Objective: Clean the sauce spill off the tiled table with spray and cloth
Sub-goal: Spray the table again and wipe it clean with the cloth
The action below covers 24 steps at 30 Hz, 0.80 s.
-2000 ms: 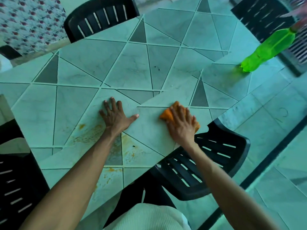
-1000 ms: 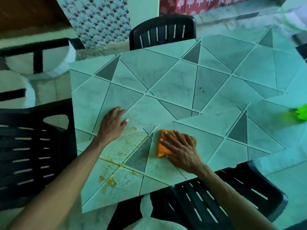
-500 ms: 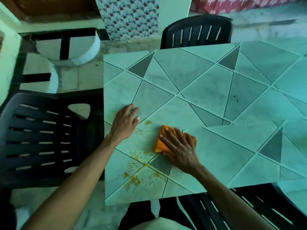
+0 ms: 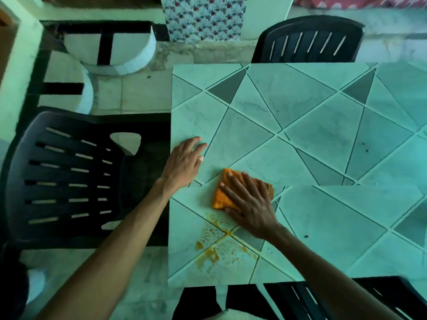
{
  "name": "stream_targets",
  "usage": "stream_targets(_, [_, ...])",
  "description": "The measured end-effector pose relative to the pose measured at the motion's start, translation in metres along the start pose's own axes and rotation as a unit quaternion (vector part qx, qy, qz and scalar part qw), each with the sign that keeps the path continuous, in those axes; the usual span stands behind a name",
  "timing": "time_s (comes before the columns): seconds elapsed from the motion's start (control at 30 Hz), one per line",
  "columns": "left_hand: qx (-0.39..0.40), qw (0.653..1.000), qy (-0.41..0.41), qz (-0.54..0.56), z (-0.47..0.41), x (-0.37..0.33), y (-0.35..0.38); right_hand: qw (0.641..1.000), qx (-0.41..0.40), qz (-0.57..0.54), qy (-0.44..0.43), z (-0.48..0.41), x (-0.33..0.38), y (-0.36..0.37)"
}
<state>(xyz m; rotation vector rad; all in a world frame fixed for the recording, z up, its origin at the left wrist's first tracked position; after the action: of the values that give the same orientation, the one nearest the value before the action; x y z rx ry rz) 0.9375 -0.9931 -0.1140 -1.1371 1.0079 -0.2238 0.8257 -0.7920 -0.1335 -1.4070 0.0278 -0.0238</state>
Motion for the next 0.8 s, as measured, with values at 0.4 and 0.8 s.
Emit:
stream_targets(0.4, [-0.076,0.994,-0.053,0.064,0.007,0.022,-0.016,0.989,-0.012,-0.020,0.147,-0.112,-0.007,-0.011])
stream_targets(0.8, [-0.078,0.992,-0.058,0.085,0.004,0.029,-0.031,0.972,0.022,-0.034,0.231,-0.129,-0.080,-0.019])
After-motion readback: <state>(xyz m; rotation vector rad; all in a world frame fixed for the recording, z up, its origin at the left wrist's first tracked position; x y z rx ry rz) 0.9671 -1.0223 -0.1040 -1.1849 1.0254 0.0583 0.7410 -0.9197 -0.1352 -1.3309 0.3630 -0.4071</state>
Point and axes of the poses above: each hand's wrist, its own z-axis away from the middle knuckle, its own y-axis out of the palm, x = y × z, the point moved 7 cm from there along -z, towards the middle knuckle, and after that the axes turned 13 degrees about z, right-handed, at the moved point
